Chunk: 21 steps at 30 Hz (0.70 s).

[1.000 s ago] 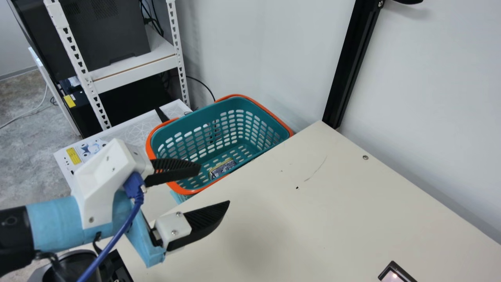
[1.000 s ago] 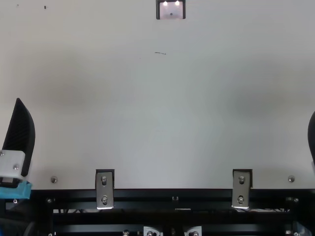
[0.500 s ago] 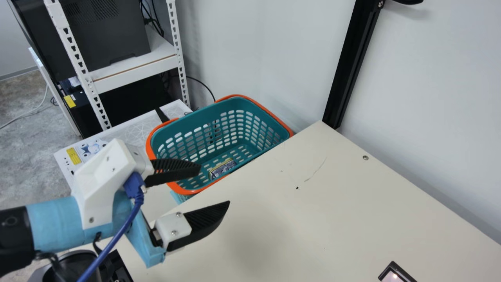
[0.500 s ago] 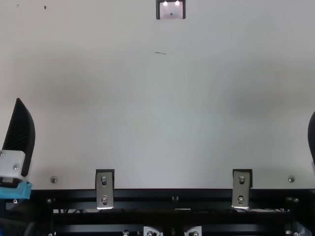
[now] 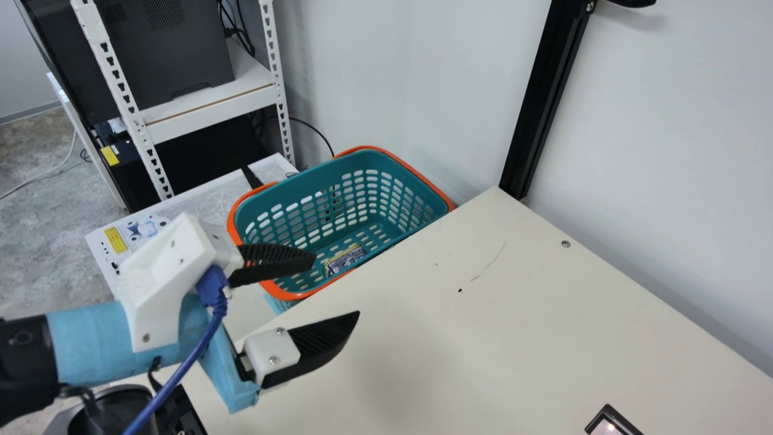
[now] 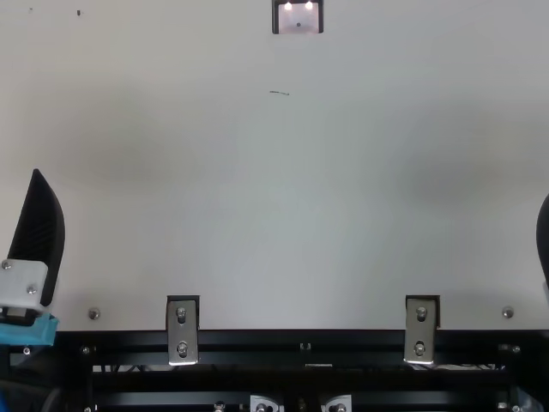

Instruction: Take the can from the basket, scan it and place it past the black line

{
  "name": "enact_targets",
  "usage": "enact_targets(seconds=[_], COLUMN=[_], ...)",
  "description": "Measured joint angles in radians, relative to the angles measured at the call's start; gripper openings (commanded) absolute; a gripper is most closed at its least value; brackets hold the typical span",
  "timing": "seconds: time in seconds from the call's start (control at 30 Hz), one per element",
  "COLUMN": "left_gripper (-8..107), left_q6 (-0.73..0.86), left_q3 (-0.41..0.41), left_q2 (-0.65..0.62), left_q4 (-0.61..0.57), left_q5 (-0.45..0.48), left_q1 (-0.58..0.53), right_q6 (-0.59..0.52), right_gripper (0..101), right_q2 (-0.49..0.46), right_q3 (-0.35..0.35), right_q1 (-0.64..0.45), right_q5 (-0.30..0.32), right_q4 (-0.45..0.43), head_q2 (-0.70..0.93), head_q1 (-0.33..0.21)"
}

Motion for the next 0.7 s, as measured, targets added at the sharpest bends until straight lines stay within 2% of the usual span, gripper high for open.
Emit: enact_targets(seconds=[0.43,0.7], left_gripper=[90,90], left_q6=[-0.034,-0.09], left_q3=[-0.058,-0.104], left_q2=[0.106,0.124], left_q4=[0.116,0.229], left_q5=[-0.079,-0.073], left_q1=[-0.056,-0.072], right_q6=[0.0,0.0], right_gripper=[101,101], right_q2=[0.0,0.0], right_q3=[0.0,0.0], right_q1=[0.0,0.0], right_q5=[0.0,0.0], right_q4=[0.0,0.0], head_q2=[0.0,0.0], head_q1=[-0.005,0.0])
